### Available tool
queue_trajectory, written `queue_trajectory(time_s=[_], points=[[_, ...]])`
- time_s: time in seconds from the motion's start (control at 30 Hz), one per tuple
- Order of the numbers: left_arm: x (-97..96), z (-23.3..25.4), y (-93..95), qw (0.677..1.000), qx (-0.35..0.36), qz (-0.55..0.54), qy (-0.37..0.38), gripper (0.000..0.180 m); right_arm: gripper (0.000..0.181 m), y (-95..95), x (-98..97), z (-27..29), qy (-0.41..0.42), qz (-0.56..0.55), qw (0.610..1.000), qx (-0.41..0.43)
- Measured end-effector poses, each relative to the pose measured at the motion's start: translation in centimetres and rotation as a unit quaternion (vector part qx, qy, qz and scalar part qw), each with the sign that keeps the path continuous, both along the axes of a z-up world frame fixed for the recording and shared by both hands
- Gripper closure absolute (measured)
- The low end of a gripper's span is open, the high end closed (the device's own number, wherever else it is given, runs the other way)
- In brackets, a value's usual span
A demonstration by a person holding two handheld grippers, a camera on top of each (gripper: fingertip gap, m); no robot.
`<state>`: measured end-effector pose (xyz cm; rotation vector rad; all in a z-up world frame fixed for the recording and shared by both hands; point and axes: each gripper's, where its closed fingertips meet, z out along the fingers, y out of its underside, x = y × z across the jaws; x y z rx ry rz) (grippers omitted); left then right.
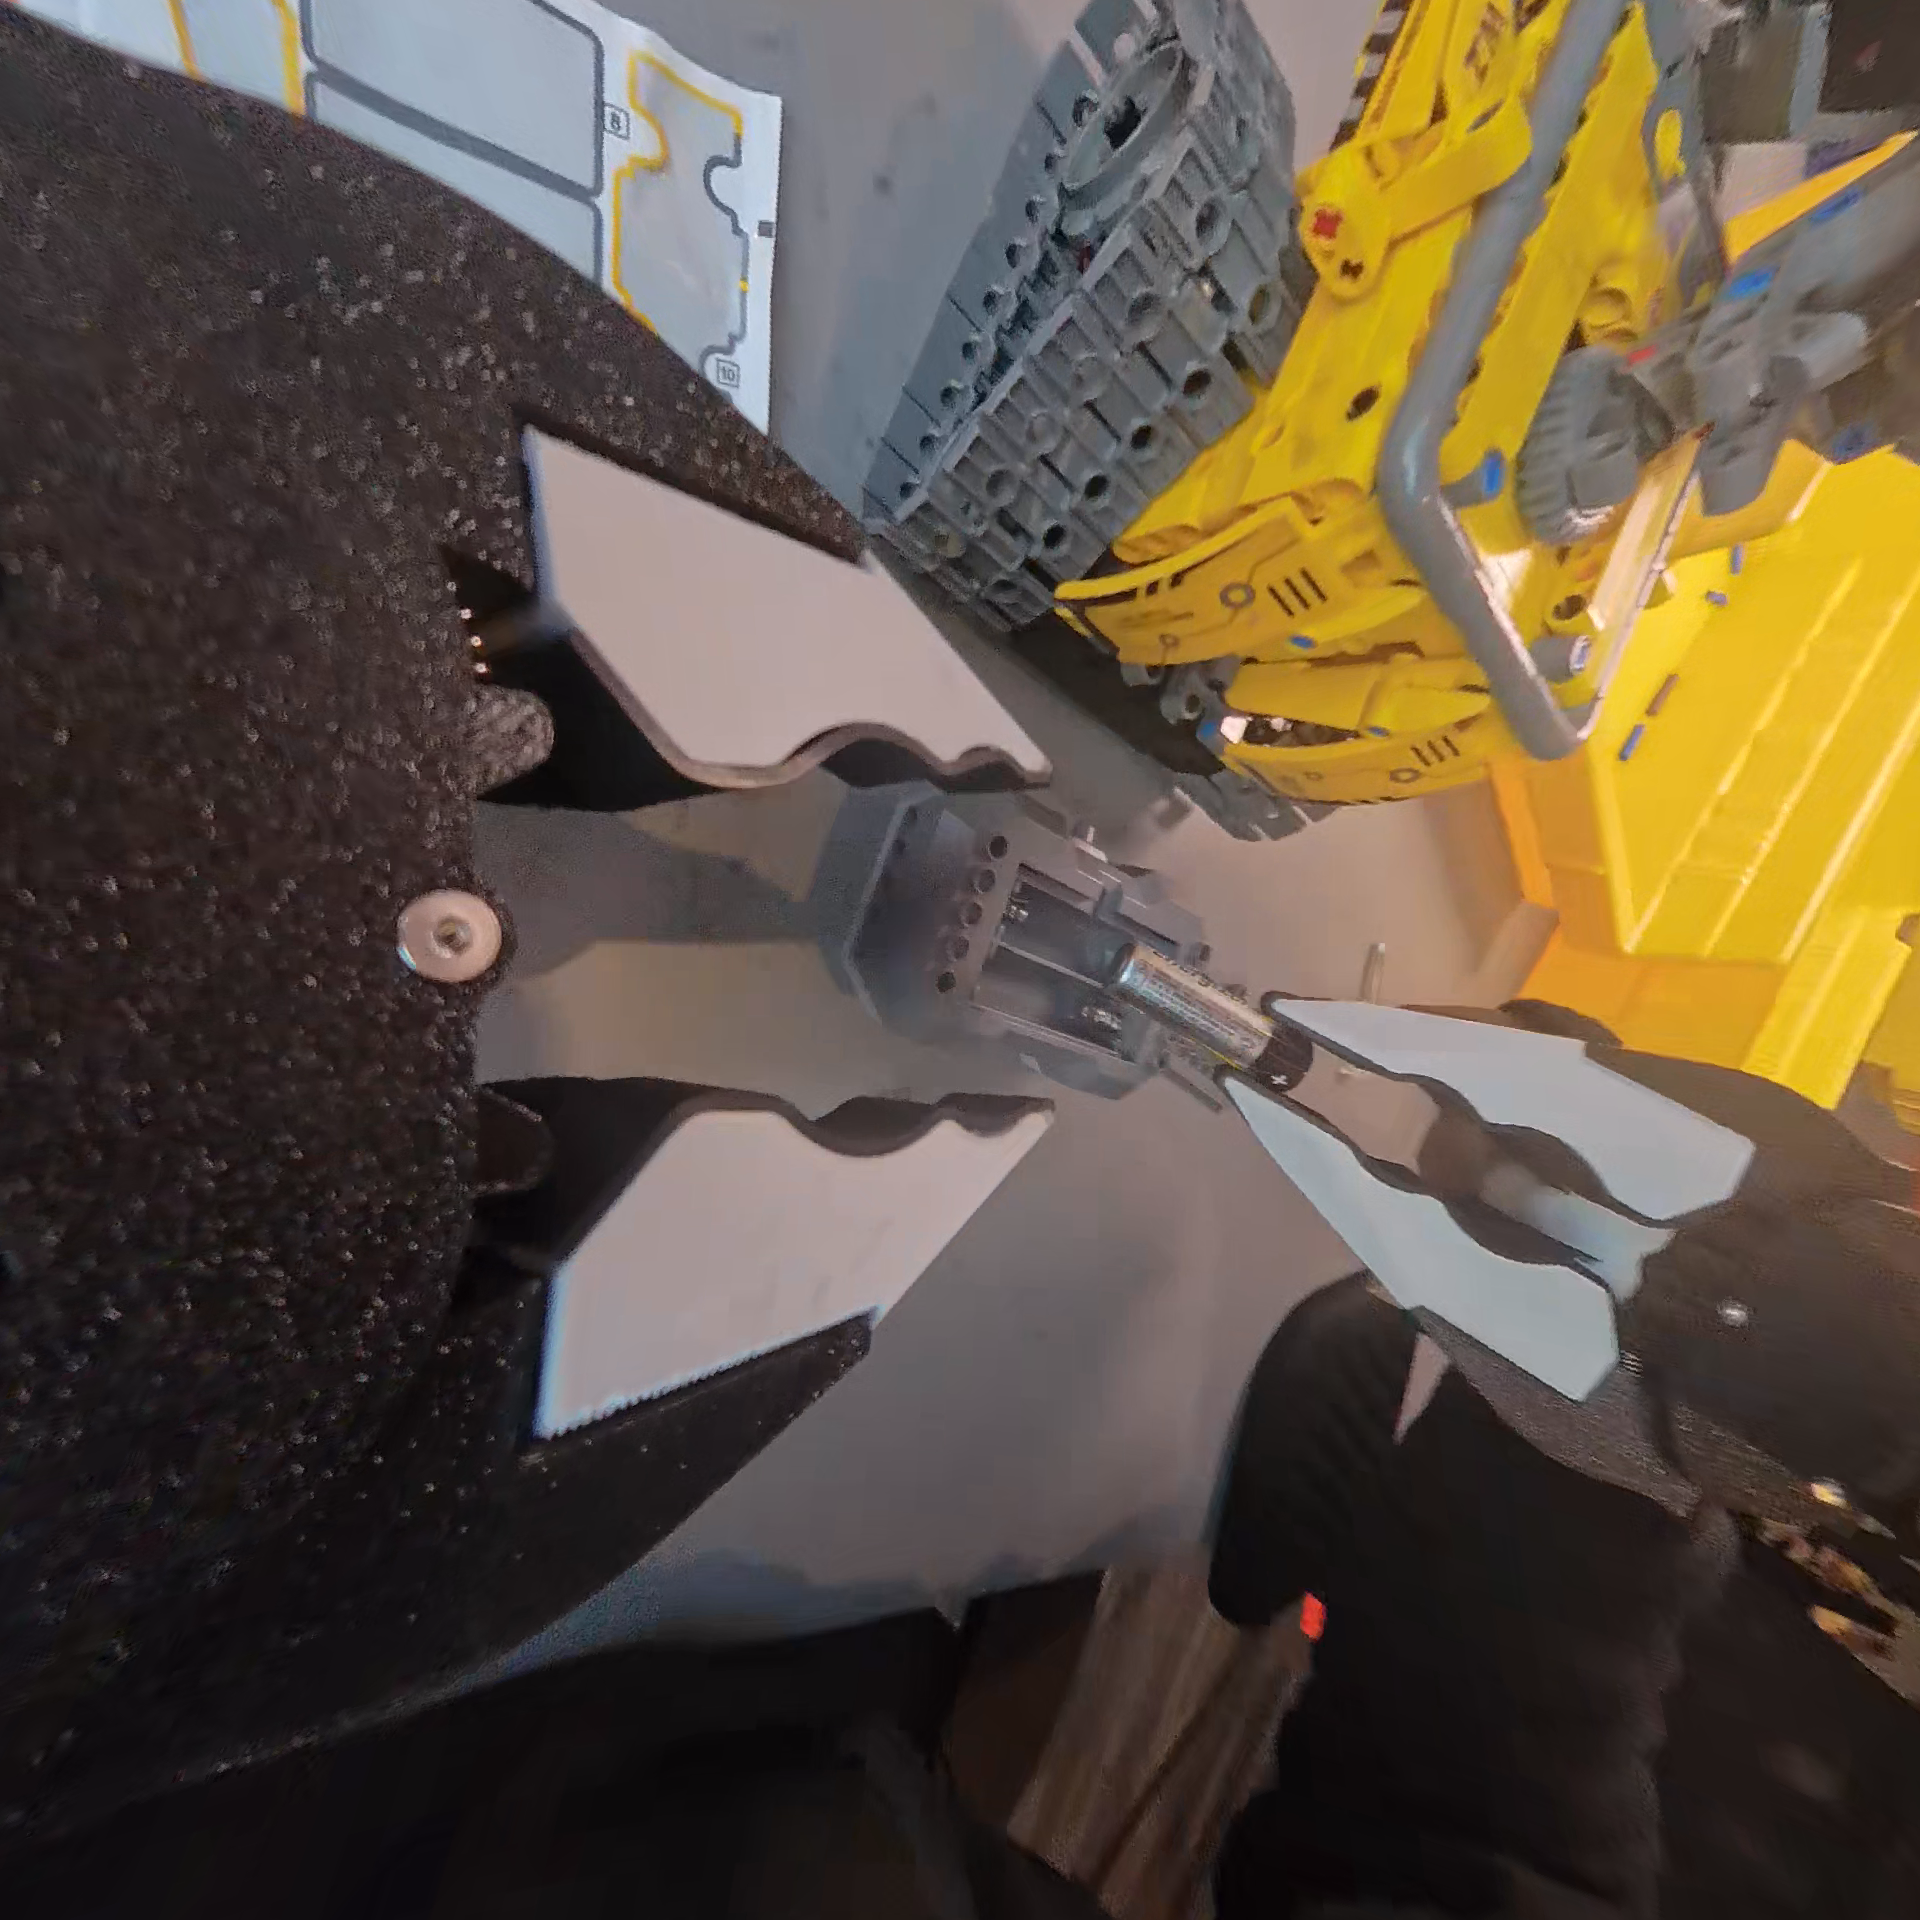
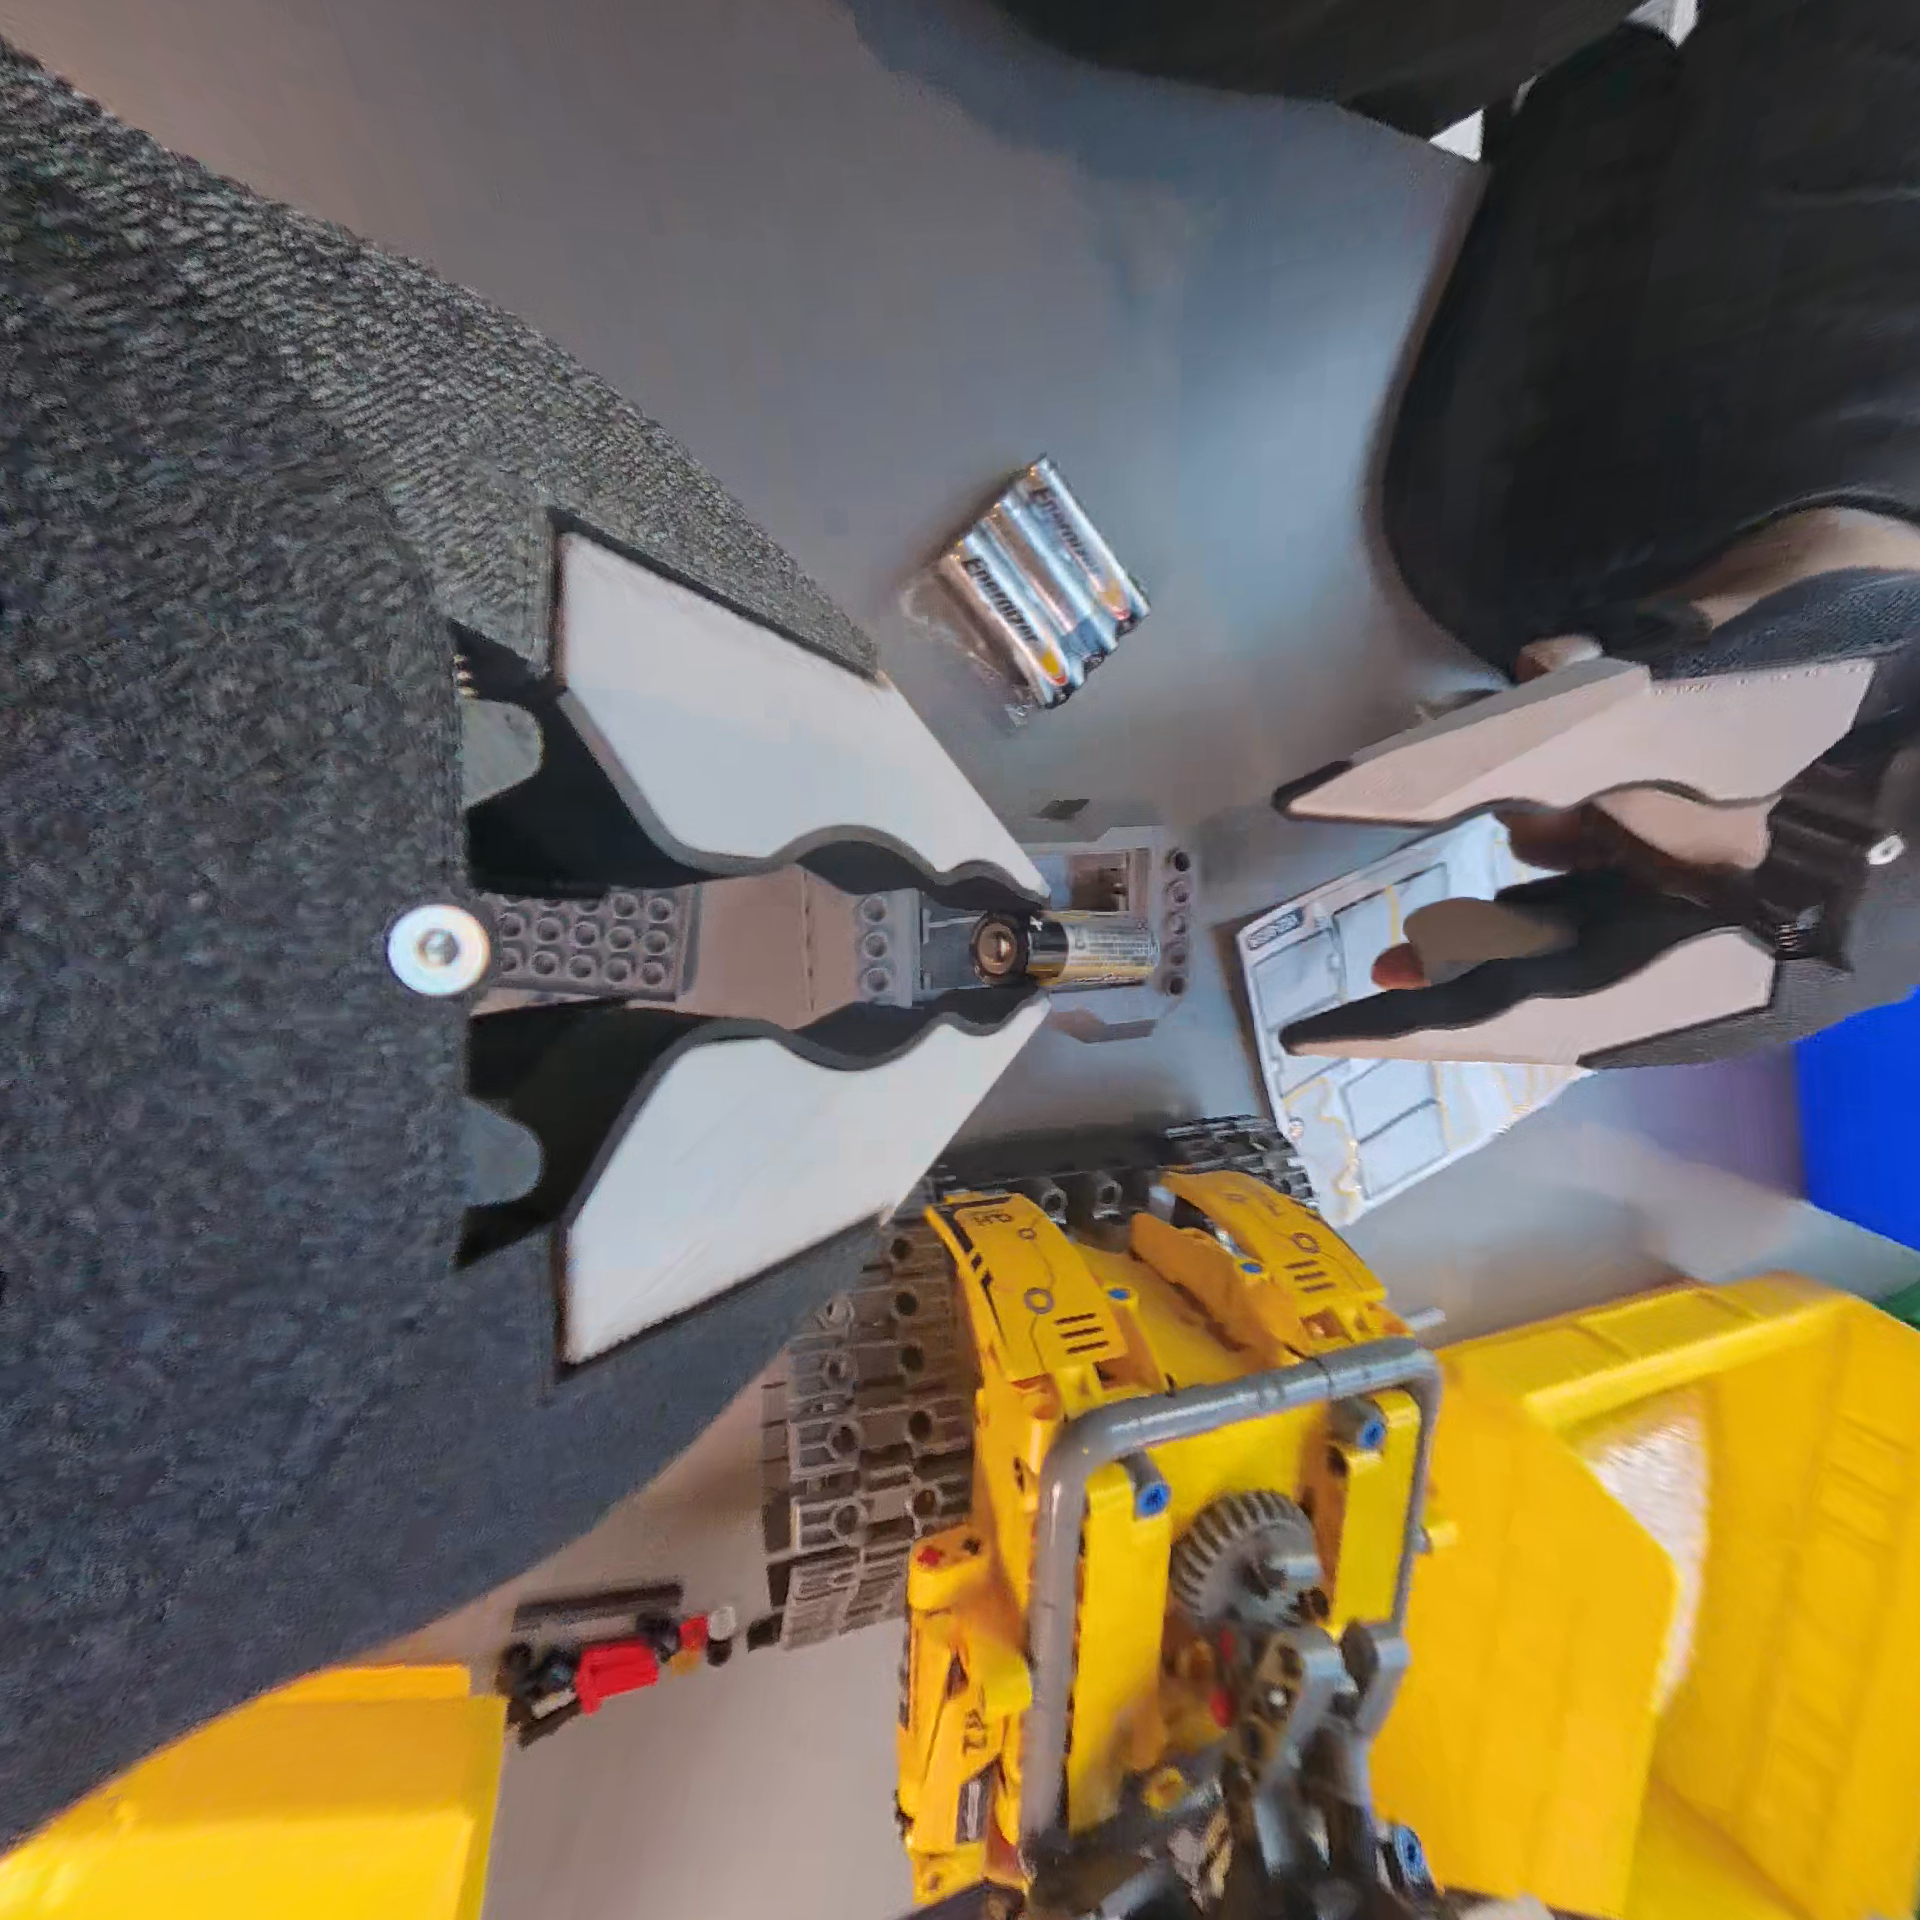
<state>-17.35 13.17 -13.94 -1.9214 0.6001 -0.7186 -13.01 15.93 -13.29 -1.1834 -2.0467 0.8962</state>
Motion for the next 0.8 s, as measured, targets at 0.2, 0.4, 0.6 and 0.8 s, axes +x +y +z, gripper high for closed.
queue_trajectory(time_s=[0.2, 0.4, 0.6, 0.8], points=[[0.6, -4.0, 0.6, 0.991, -0.022, -0.011, 0.128, 0.104, 0.167, 0.4, -0.1, -2.3, -0.119, 0.018, 0.993, -0.004], [1.0, -4.6, 0.6, 0.989, -0.024, -0.014, 0.144, 0.116, 0.167, 0.4, -0.7, -3.7, -0.17, 0.018, 0.985, 0.009], [0.5, -4.6, 0.7, 0.992, -0.034, -0.001, 0.125, 0.116, 0.163, 0.6, -0.8, -3.8, -0.163, 0.014, 0.986, 0.011], [0.5, -4.6, 0.6, 0.991, -0.032, 0.001, 0.13, 0.116, 0.167, 1.0, 0.1, -3.2, -0.178, 0.011, 0.984, 0.021]])
